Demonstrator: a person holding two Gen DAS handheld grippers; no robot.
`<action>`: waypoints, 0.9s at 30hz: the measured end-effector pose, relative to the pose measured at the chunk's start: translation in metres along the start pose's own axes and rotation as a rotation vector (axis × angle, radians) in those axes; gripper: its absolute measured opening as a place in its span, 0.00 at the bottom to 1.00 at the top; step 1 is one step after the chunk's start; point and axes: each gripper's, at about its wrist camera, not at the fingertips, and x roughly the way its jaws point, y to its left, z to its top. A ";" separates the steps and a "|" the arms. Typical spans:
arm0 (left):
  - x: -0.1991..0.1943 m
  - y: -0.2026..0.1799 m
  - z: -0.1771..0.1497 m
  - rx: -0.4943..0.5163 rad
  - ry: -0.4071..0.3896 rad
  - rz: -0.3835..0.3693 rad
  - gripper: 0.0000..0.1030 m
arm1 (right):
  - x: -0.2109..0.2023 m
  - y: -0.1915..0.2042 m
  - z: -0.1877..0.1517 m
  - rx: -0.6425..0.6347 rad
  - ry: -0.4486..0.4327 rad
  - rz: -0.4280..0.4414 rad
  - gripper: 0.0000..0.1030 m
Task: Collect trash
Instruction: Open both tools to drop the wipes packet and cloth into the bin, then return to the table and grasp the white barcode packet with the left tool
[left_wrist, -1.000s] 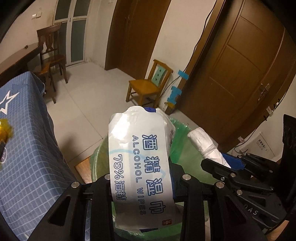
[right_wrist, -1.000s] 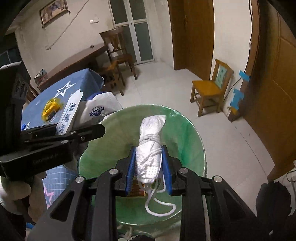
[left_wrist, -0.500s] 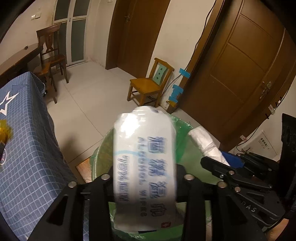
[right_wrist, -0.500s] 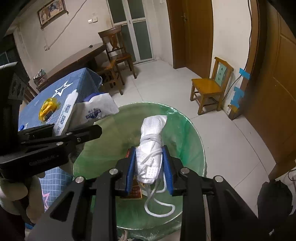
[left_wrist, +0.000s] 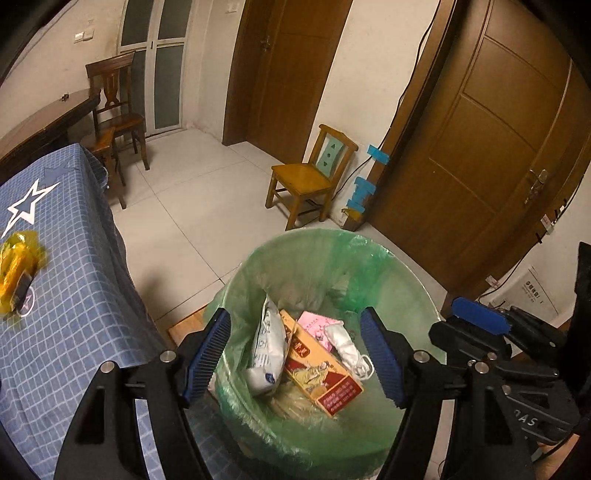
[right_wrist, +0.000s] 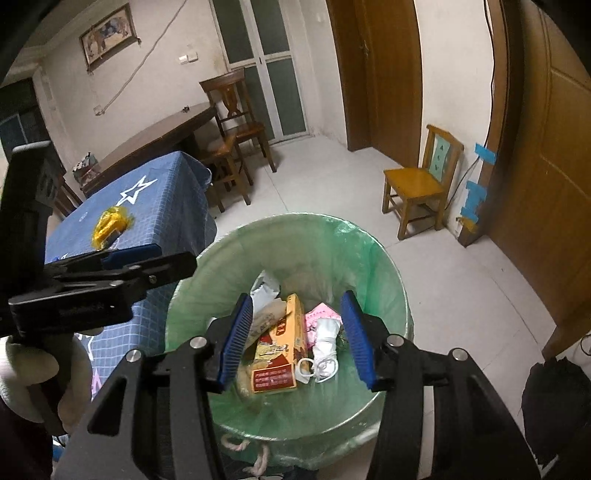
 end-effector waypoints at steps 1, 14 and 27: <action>-0.006 0.000 -0.005 -0.003 -0.002 0.001 0.71 | -0.005 0.005 -0.003 -0.007 -0.013 0.003 0.46; -0.105 0.049 -0.070 -0.019 -0.064 0.034 0.71 | -0.068 0.071 -0.049 -0.077 -0.214 0.070 0.77; -0.339 0.234 -0.212 -0.334 -0.286 0.321 0.71 | -0.051 0.158 -0.075 -0.179 -0.131 0.279 0.77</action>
